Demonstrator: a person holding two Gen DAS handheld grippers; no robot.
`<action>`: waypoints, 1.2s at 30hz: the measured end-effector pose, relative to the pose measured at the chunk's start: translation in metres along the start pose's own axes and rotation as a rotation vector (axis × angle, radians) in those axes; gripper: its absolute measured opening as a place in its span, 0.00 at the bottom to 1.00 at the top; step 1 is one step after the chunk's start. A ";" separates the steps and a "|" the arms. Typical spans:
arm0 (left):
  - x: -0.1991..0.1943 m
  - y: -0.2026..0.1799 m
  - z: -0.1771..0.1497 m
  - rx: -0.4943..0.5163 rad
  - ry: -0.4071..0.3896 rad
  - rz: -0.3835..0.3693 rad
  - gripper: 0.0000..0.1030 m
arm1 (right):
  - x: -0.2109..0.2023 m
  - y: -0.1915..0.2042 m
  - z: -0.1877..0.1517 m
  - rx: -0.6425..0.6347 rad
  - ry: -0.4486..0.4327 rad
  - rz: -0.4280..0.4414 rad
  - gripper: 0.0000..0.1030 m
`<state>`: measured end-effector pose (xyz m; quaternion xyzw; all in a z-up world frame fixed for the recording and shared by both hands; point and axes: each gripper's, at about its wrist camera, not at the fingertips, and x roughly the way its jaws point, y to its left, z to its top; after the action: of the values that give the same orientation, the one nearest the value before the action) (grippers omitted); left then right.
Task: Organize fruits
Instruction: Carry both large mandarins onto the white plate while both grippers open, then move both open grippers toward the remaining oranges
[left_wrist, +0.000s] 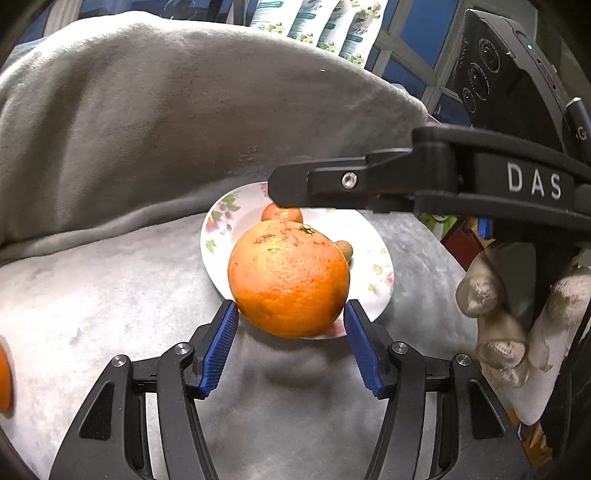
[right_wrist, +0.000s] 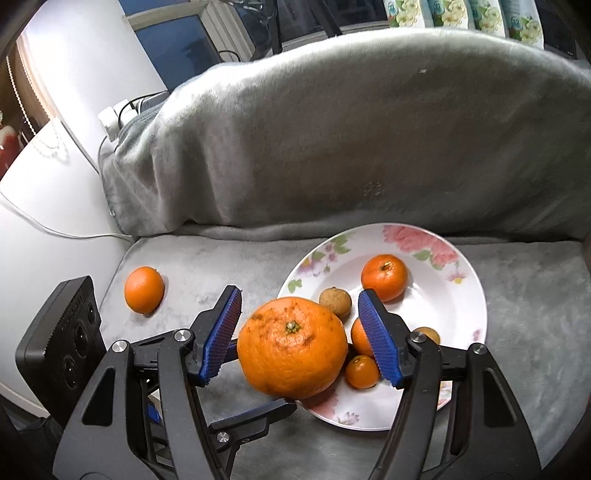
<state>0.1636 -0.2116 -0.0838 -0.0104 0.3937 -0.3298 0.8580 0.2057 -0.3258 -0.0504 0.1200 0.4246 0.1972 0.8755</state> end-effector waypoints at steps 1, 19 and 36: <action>0.000 0.000 0.000 -0.001 0.000 0.004 0.66 | -0.002 0.000 0.000 -0.002 -0.006 -0.006 0.68; -0.052 0.012 -0.010 0.027 -0.084 0.102 0.71 | -0.012 0.027 -0.001 -0.068 -0.042 -0.077 0.84; -0.120 0.082 -0.036 -0.051 -0.168 0.308 0.78 | 0.019 0.112 0.005 -0.198 -0.037 -0.021 0.93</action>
<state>0.1283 -0.0696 -0.0516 0.0008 0.3256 -0.1827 0.9277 0.1929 -0.2171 -0.0180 0.0320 0.3880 0.2265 0.8928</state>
